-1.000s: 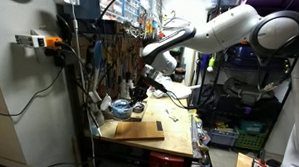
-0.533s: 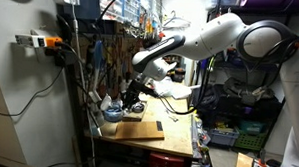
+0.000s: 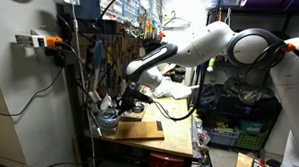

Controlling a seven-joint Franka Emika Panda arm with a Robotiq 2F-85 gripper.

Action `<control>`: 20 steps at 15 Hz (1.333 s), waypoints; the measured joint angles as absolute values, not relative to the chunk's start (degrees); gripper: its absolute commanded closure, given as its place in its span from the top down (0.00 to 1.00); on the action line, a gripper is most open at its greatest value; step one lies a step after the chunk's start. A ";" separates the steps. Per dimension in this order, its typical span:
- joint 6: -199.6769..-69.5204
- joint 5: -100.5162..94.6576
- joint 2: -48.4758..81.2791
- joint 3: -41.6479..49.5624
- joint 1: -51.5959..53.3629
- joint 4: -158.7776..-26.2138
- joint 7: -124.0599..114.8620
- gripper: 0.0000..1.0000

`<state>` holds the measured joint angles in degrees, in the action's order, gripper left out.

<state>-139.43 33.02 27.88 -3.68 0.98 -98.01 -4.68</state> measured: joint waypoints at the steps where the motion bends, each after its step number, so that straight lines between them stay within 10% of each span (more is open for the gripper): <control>1: -140.01 32.79 28.29 -3.90 1.04 -97.71 -4.99 0.01; 20: -144.07 27.59 33.99 -4.75 2.09 -93.40 -11.36 0.01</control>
<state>-144.07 27.59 33.99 -4.75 2.09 -93.40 -11.36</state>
